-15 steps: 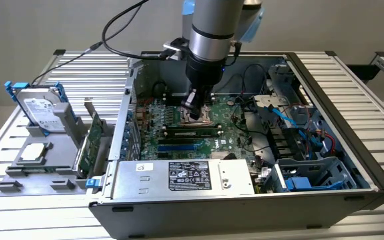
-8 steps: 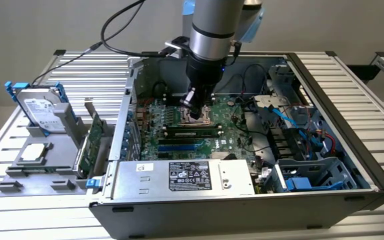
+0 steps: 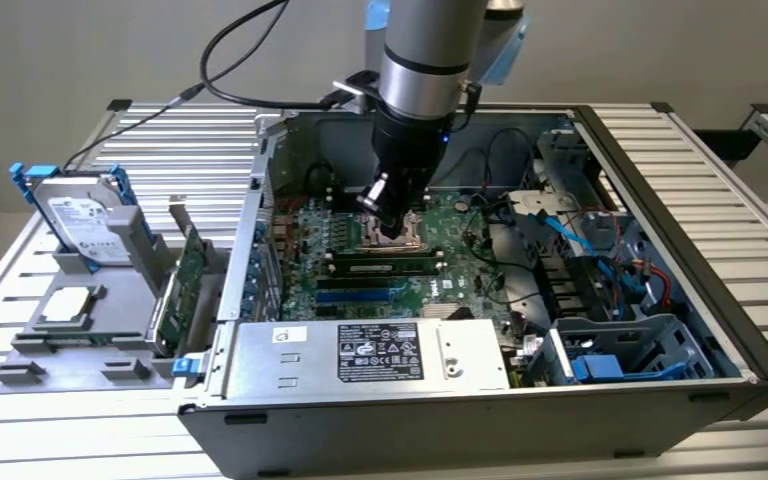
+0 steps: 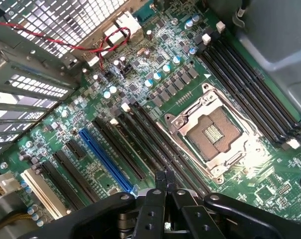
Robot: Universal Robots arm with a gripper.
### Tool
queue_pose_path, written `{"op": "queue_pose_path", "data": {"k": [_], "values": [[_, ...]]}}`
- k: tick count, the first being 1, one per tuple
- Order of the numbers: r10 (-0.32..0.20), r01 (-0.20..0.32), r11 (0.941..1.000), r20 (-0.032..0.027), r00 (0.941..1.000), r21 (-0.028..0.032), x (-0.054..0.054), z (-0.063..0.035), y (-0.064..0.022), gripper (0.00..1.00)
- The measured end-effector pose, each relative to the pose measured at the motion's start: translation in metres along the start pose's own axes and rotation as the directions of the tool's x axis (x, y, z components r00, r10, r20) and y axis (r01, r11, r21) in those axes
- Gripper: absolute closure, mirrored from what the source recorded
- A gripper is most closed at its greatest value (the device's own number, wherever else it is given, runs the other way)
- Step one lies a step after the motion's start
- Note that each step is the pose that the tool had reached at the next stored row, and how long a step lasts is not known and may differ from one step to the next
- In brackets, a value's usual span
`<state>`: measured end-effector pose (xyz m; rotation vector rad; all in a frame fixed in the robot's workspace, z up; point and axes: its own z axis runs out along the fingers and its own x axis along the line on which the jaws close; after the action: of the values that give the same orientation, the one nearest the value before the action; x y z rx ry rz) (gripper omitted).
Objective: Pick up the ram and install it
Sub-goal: 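Press down the ram until it locks into place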
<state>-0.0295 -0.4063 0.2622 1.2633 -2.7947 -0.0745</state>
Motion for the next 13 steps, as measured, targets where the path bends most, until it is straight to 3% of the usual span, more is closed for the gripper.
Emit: {"op": "queue_pose_path", "data": {"k": [8,13], "values": [[0.069,-0.069,0.9975,-0.0111,0.9975,0.0118,0.0001,-0.0007,0.0,0.89],[0.124,-0.124,0.9922,-0.0112,0.9922,0.013,0.0001,-0.0007,0.0001,0.89]]}}
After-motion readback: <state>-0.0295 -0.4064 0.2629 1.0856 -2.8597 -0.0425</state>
